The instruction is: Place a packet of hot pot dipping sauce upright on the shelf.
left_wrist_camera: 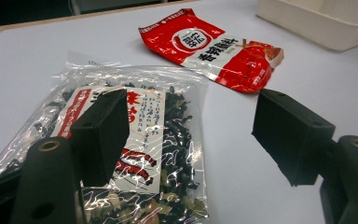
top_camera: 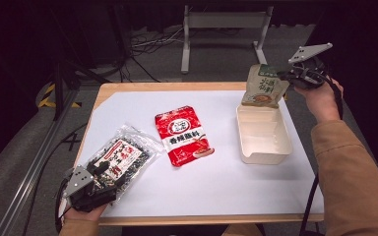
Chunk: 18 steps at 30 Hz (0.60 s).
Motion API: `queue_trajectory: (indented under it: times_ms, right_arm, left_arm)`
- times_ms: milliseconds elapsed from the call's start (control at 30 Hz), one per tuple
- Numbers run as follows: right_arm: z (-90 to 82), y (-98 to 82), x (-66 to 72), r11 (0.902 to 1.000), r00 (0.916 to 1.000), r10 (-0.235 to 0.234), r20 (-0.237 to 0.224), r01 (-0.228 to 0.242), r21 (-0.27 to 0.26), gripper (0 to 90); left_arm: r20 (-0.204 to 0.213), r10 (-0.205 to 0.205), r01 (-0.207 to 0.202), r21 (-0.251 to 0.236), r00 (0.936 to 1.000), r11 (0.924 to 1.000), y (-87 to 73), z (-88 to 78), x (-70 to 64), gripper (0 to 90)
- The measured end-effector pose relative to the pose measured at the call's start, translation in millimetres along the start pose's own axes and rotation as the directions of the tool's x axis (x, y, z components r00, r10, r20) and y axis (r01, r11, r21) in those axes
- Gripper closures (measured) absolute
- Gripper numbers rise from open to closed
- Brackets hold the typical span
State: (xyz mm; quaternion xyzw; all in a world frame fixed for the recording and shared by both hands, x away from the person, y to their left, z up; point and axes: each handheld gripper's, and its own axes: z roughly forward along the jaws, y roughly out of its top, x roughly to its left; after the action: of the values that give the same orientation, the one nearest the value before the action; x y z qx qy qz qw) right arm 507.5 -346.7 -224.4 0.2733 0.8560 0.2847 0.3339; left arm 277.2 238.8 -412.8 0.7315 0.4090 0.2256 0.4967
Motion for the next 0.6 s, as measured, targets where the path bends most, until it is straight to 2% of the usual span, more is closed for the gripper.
queue_trajectory:
  times_ms: [600]
  right_arm:
    - [27.6, -4.8, 0.9, 0.9992, 1.0, -0.008, -0.004, 0.008, 0.039, 89.4]
  left_arm:
    - [0.003, -0.002, 0.002, 0.0, 1.0, 1.0, -0.2, 0.5, 0.7, 27.6]
